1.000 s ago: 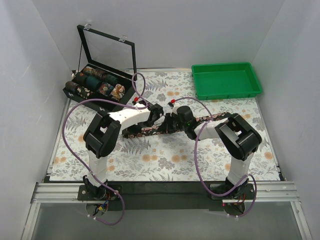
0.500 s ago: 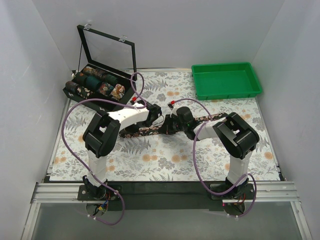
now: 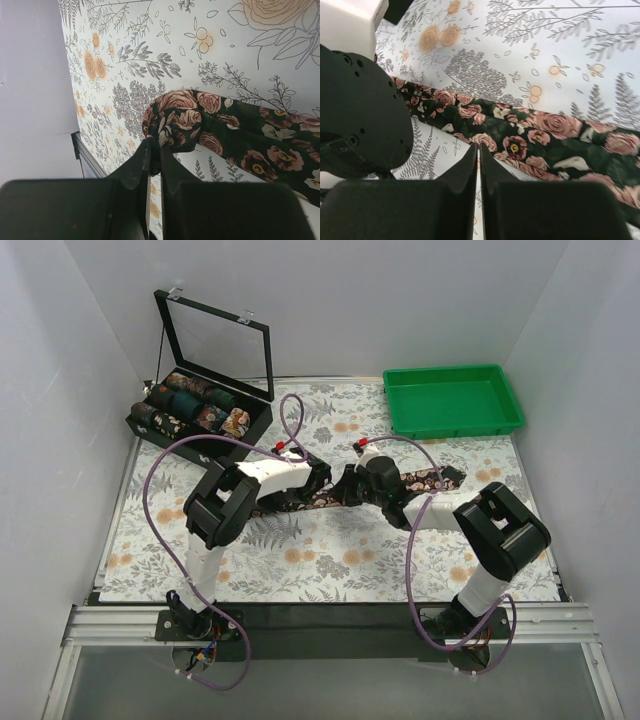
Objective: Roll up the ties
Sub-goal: Roll the tie
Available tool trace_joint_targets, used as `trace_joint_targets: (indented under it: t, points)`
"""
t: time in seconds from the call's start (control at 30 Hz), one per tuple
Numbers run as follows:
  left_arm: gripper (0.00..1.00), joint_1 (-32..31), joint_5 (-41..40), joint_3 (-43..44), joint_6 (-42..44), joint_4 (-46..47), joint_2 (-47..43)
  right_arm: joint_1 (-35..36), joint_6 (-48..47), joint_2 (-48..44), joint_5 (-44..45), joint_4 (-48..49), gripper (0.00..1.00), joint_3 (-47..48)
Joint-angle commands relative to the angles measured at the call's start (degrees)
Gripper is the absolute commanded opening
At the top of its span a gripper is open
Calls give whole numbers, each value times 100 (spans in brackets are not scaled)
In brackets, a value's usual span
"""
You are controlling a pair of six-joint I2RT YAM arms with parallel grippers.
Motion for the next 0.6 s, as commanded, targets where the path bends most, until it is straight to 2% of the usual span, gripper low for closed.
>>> trace_joint_targets:
  t: [0.0, 0.23, 0.57]
  points:
    - [6, -95, -268, 198, -188, 3, -41, -60, 16, -382, 613, 238, 9, -271]
    - [8, -219, -207, 409, -241, -33, 117, -174, 130, -918, 1518, 353, 9, -790]
    - [15, -377, 57, 725, -144, 178, 381, -350, 192, -1095, 1581, 353, 9, -975]
